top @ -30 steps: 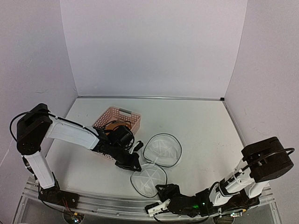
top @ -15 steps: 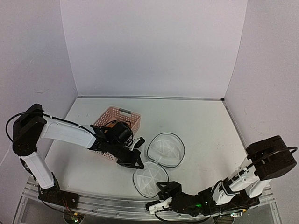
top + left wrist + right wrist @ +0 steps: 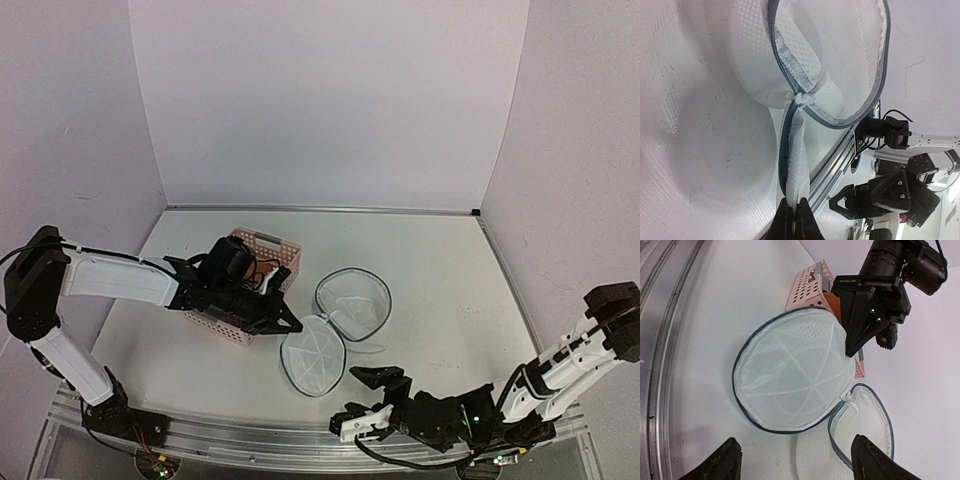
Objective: Unzip the laundry bag and remove the bra
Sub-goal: Pick up the laundry bag lid at the center of the board, then pass from the left arm to the right
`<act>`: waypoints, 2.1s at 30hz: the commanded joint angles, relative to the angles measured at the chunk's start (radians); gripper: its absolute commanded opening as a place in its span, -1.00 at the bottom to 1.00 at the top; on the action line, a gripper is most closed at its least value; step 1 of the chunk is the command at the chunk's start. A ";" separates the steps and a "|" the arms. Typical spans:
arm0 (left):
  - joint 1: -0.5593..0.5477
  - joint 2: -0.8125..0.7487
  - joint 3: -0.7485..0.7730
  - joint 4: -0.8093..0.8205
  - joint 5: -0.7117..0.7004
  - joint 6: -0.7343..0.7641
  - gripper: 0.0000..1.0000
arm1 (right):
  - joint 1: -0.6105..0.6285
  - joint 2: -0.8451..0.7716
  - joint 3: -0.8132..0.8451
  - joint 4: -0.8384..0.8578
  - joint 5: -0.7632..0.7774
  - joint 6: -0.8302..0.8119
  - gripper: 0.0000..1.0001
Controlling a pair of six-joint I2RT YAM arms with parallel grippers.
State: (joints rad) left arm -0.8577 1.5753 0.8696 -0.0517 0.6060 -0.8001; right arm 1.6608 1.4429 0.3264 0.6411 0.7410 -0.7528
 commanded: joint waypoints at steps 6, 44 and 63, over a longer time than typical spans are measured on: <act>0.036 -0.059 -0.021 0.203 0.092 -0.175 -1.00 | -0.001 0.030 0.027 0.105 0.003 0.113 0.61; 0.037 -0.199 -0.172 0.370 0.058 -0.413 -1.00 | -0.065 0.529 0.250 0.902 0.284 -0.310 -0.38; 0.040 -0.232 -0.166 0.375 0.026 -0.399 0.30 | -0.065 0.464 0.233 0.959 0.293 -0.422 -1.00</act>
State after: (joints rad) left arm -0.8211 1.4082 0.6895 0.2626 0.6495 -1.2106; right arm 1.5951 1.9736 0.5541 1.5387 1.0374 -1.1416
